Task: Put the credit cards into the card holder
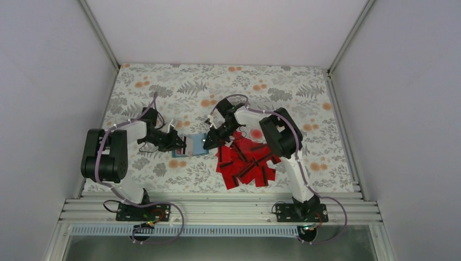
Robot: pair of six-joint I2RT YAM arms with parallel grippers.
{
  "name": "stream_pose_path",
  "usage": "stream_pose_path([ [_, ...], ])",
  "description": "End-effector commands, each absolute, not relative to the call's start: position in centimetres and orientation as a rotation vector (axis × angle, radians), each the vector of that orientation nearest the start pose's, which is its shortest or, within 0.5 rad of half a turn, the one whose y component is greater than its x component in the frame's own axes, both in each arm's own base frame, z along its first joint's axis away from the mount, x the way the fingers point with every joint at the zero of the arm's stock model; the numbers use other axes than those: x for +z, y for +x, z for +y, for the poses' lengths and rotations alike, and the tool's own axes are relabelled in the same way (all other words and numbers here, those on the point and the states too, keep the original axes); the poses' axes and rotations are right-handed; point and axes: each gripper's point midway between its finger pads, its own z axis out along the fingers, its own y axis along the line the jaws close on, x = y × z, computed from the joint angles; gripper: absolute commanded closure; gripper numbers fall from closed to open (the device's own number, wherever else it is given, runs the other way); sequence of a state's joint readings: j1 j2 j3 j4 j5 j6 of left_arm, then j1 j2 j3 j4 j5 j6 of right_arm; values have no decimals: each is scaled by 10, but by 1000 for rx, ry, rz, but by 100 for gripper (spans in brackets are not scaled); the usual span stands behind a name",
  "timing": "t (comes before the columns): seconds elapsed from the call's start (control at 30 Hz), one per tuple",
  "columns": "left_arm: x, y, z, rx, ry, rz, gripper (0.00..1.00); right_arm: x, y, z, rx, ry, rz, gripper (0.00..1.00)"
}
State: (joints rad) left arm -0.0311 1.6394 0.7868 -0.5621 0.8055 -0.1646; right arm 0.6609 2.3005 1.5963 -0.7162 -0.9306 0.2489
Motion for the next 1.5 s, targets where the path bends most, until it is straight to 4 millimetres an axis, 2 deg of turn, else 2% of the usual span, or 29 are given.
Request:
stream_pose_path([
  [0.0, 41, 280, -135, -1223, -48, 2798, 98, -21, 264, 368, 1274, -739, 3112, 81],
  [0.5, 40, 288, -140, -1281, -69, 2743, 98, -26, 260, 366, 1277, -765, 3125, 82],
  [1.47, 29, 278, -147, -1387, -171, 2698, 98, -27, 259, 367, 1297, -770, 3123, 84],
])
